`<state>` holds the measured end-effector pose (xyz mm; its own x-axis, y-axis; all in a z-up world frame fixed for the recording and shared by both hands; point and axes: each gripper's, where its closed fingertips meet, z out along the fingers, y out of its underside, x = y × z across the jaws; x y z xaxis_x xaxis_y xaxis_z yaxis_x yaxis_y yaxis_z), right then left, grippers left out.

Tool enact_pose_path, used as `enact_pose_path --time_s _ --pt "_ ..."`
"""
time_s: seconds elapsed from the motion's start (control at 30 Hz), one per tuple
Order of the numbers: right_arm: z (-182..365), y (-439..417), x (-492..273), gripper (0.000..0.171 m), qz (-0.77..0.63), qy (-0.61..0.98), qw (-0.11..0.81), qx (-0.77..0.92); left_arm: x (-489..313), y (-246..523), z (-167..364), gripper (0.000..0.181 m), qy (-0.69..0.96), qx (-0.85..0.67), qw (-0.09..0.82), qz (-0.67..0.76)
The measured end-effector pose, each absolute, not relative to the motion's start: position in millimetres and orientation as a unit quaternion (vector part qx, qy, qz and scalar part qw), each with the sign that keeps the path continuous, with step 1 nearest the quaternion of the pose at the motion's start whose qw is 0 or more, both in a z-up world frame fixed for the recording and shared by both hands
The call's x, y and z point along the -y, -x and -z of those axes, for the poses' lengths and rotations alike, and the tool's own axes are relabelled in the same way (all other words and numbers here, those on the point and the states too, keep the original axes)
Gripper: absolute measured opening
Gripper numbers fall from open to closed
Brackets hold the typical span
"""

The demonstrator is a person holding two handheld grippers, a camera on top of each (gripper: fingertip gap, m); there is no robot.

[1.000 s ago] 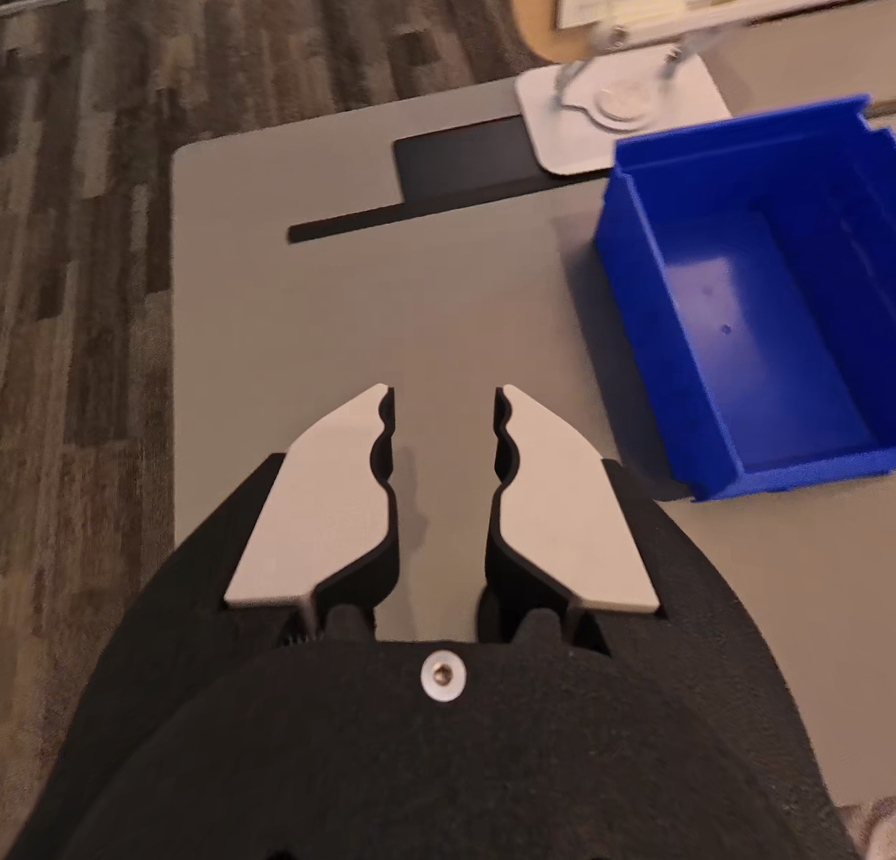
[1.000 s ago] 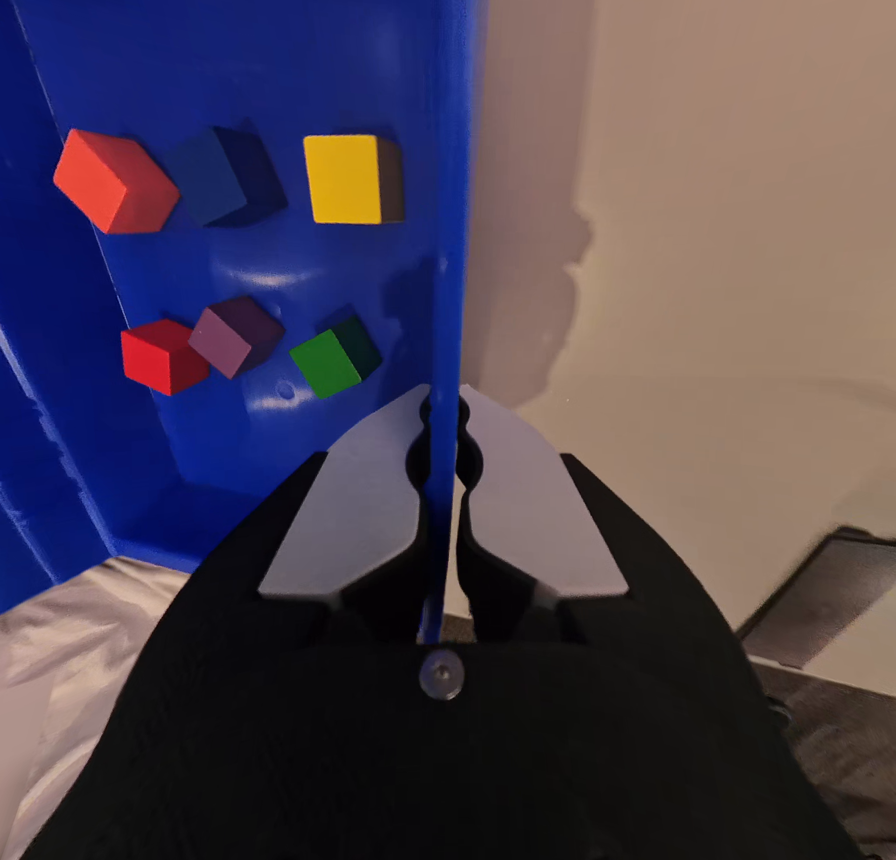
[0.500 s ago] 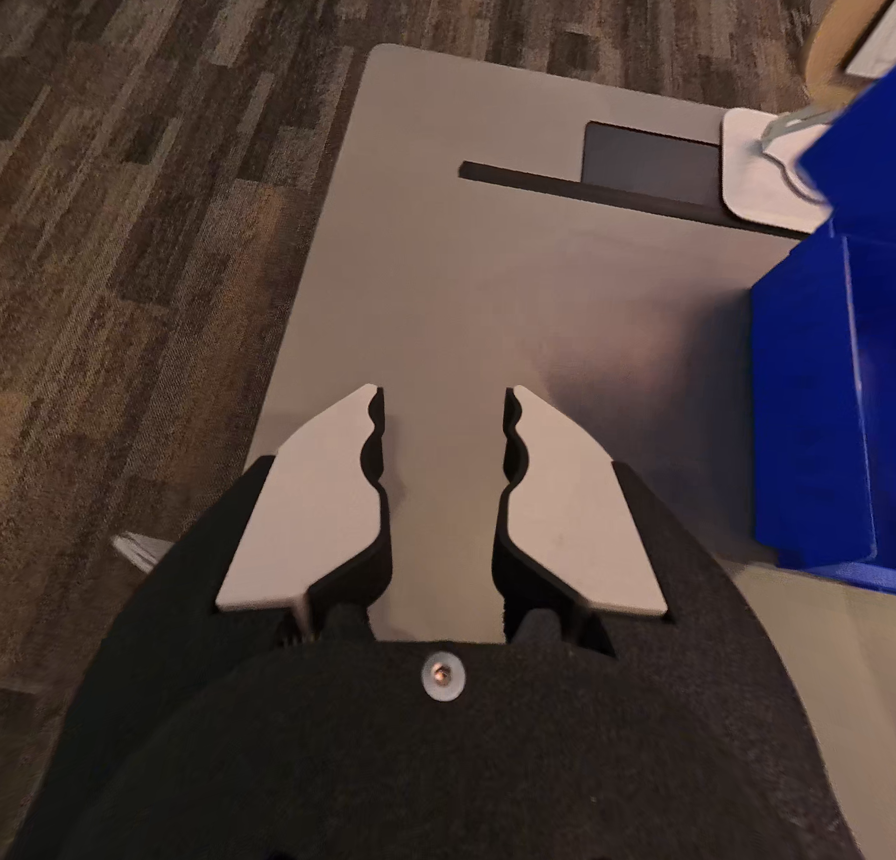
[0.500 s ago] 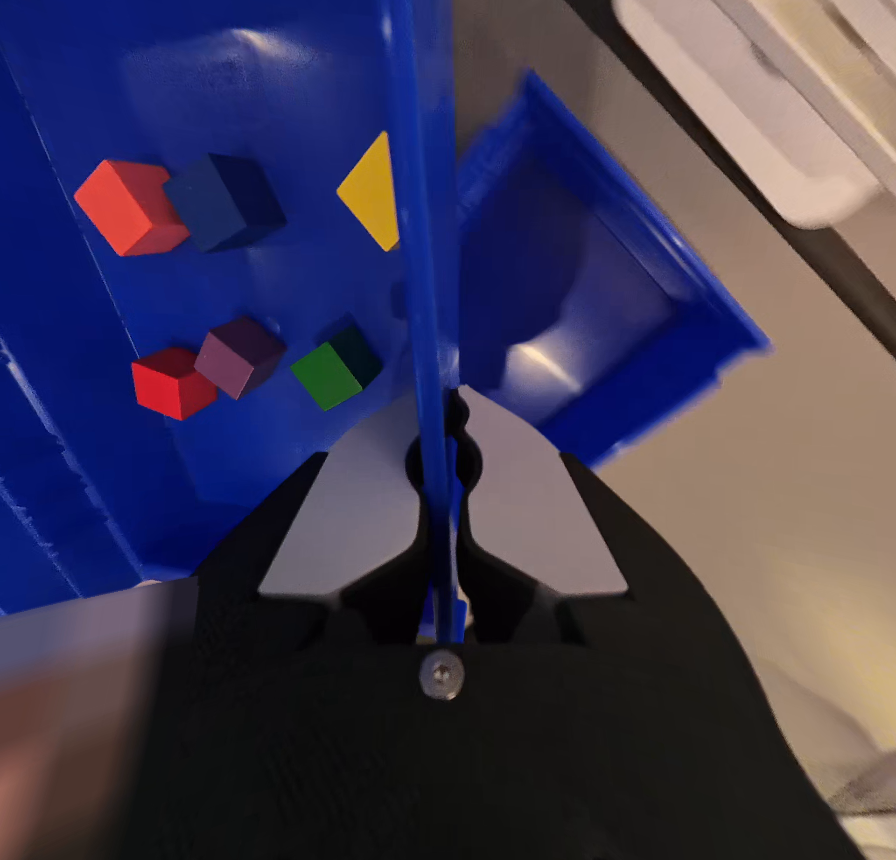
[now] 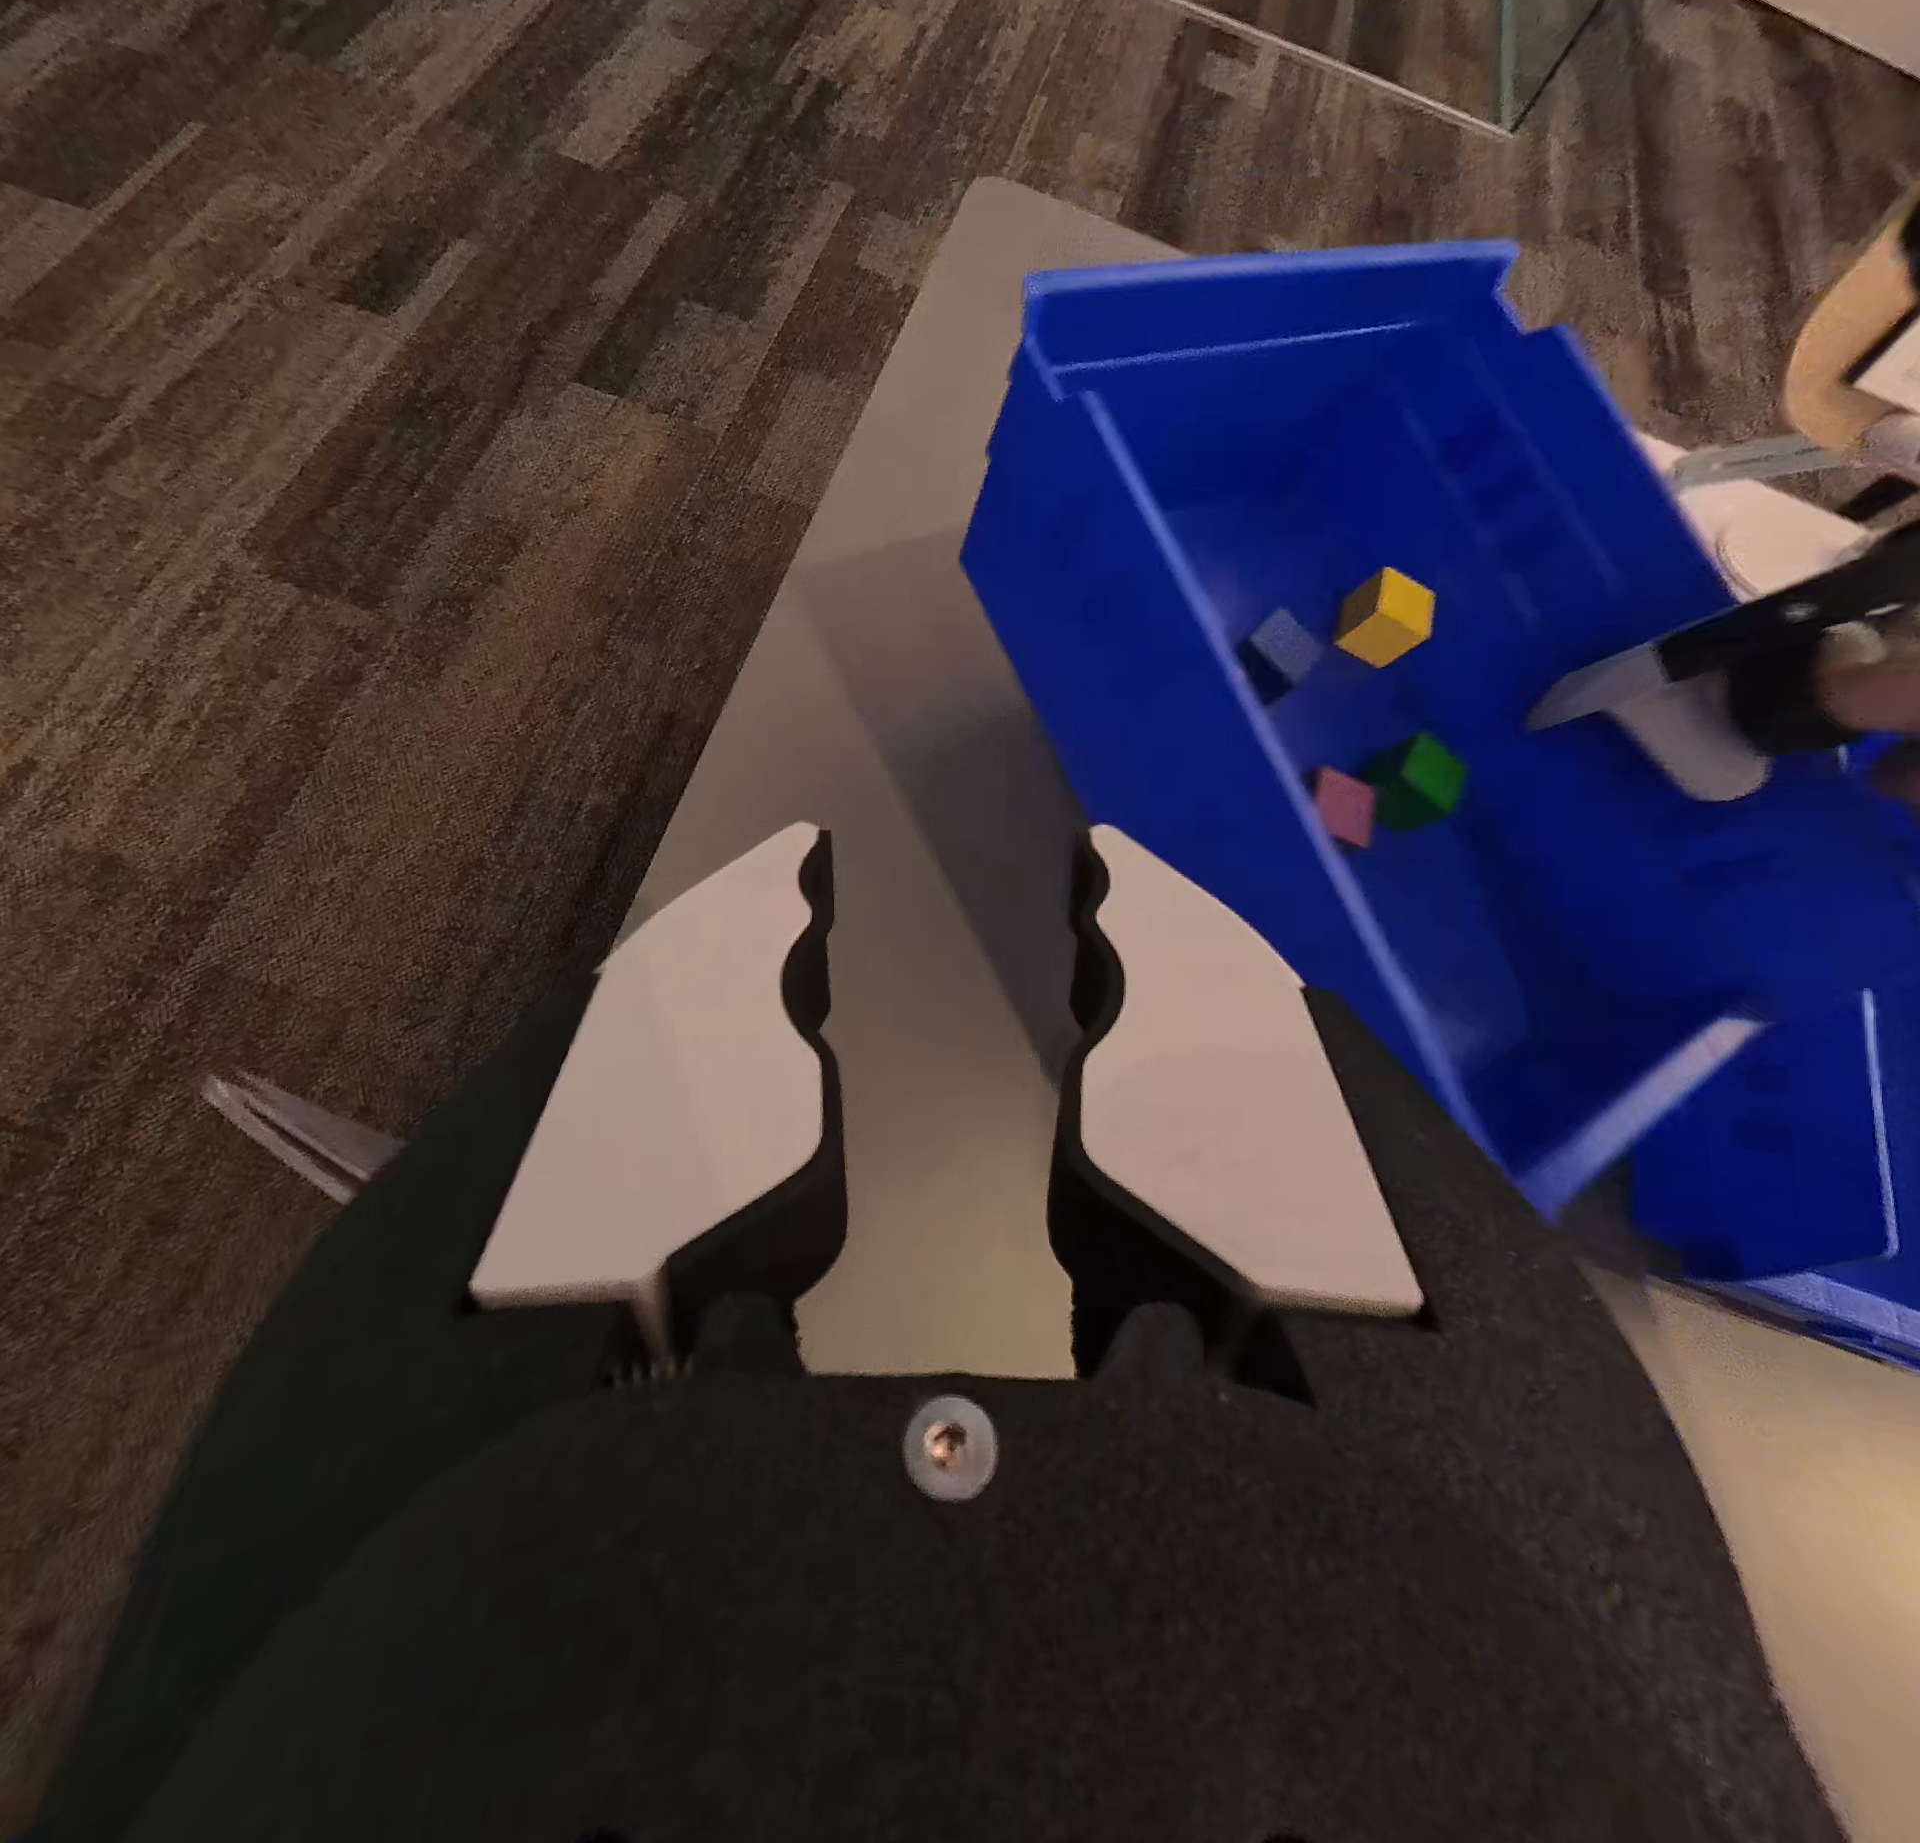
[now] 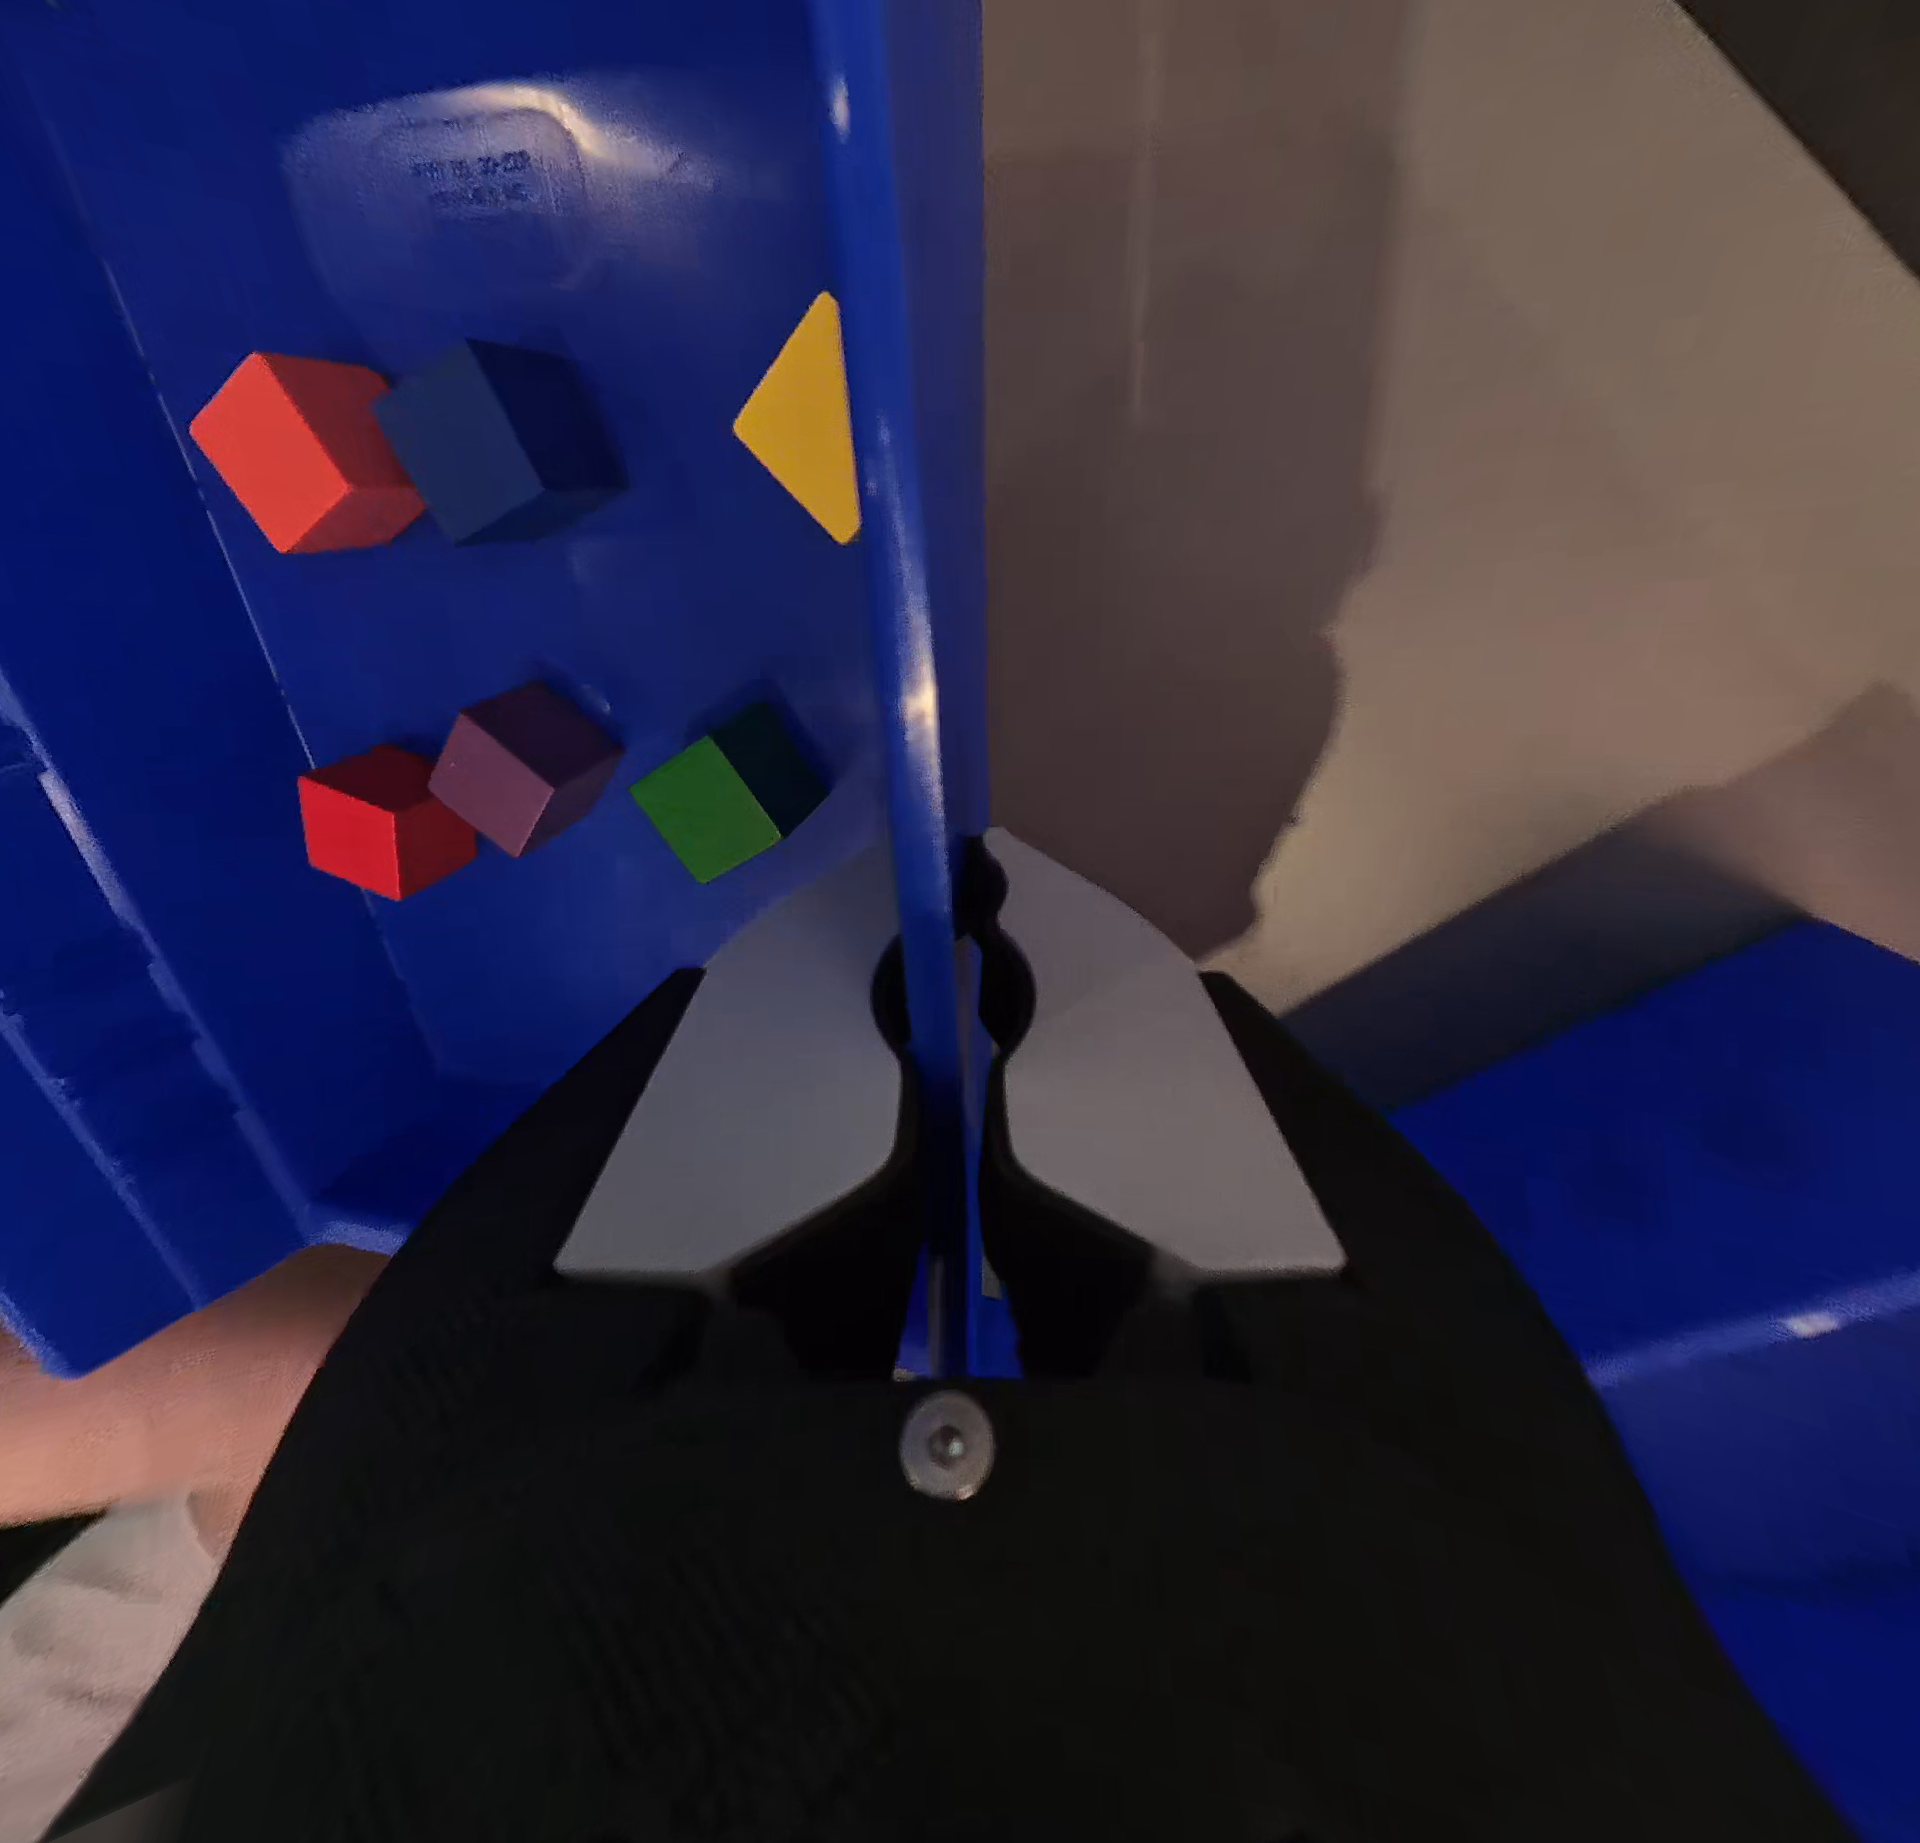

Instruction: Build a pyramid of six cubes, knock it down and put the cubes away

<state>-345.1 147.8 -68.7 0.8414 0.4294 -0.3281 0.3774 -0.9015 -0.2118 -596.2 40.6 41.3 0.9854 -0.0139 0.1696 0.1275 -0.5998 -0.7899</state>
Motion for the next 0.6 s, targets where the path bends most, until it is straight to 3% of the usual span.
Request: enact_pose_path --time_s 0.33,0.43,0.5,0.6 --pt "111 346 -148 0.014 -0.191 0.966 0.074 0.16 -52 563 -40 0.045 0.902 -0.046 0.426 0.049" --pt "76 350 -162 0.018 -0.215 0.946 0.16 0.183 -51 563 -38 0.045 0.905 -0.048 0.421 0.048" --pt "38 342 -153 0.034 -0.207 0.923 0.218 0.24 -50 562 -37 0.045 0.906 -0.05 0.418 0.049" --pt "-14 262 -131 0.04 -0.053 0.894 0.338 0.29 -49 564 -36 0.045 0.906 -0.046 0.418 0.052"
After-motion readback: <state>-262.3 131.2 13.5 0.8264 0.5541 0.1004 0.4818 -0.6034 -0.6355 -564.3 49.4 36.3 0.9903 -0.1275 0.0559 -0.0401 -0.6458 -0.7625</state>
